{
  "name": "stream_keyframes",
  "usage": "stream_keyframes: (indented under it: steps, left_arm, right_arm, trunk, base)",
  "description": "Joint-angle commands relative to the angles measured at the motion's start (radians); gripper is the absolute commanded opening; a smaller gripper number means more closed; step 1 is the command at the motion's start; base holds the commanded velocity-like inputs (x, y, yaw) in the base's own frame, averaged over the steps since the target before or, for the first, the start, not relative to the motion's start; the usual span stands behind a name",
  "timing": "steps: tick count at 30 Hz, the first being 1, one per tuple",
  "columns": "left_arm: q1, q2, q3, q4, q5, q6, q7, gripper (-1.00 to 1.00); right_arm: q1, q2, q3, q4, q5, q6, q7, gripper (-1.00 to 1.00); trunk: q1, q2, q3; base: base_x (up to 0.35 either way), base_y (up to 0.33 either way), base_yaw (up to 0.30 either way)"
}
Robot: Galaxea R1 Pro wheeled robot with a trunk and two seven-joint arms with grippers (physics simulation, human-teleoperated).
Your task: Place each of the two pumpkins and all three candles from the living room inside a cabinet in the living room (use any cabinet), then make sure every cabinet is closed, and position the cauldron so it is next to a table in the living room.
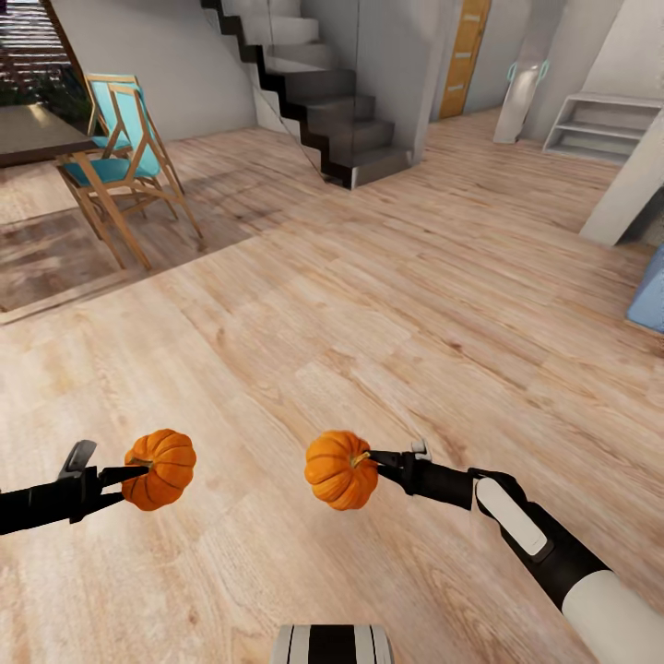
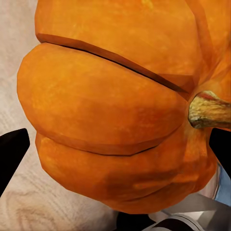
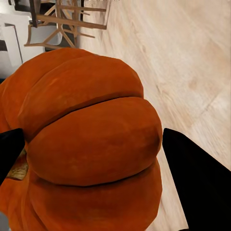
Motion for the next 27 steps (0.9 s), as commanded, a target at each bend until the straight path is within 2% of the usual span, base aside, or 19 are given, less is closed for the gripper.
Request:
stream_keyframes:
  steps: [1, 10, 14, 16, 20, 23, 27]
  left_arm:
    - [-0.001, 0.001, -0.002, 0.001, -0.002, 0.002, -0.005, -1.00]
    - [-0.001, 0.002, 0.000, 0.021, -0.002, 0.002, -0.005, -1.00]
    - [-0.001, 0.002, 0.001, 0.030, 0.001, 0.002, -0.005, -1.00]
    - [-0.001, 0.004, 0.001, 0.031, 0.015, 0.002, -0.005, -1.00]
    - [-0.001, 0.041, -0.002, 0.031, 0.051, 0.002, -0.005, -1.00]
    - [0.004, 0.056, -0.003, 0.032, 0.071, 0.002, -0.005, -1.00]
    - [0.017, 0.061, -0.003, 0.033, 0.080, 0.001, -0.005, -1.00]
  right_arm:
    - [-0.001, -0.001, 0.002, 0.001, -0.005, 0.003, 0.000, -1.00]
    - [-0.001, -0.001, 0.002, 0.002, -0.005, 0.003, -0.002, -1.00]
    - [-0.001, -0.001, 0.002, 0.002, -0.005, 0.003, -0.004, -1.00]
    - [-0.001, -0.001, 0.002, 0.002, -0.005, 0.003, -0.005, -1.00]
    - [-0.001, -0.001, 0.002, 0.001, -0.005, 0.003, -0.009, -1.00]
    - [-0.001, 0.000, 0.002, 0.001, -0.005, 0.004, -0.012, -1.00]
    - [-0.001, -0.001, 0.002, 0.001, -0.003, 0.004, -0.014, -1.00]
  trunk:
    - [-0.001, 0.000, 0.003]
    - [-0.005, 0.002, 0.038]
    - [-0.006, 0.003, 0.054]
    - [-0.007, 0.003, 0.061]
    - [-0.007, 0.003, 0.061]
    - [-0.007, 0.003, 0.061]
    - [-0.007, 0.003, 0.061]
  base:
    - [0.000, 0.000, 0.000]
    - [-0.011, 0.000, 0.000]
    - [-0.209, 0.000, 0.000]
    - [-0.236, 0.000, 0.000]
    - [-0.077, 0.000, 0.000]
    - [0.019, 0.000, 0.000]
    - [0.056, 0.000, 0.000]
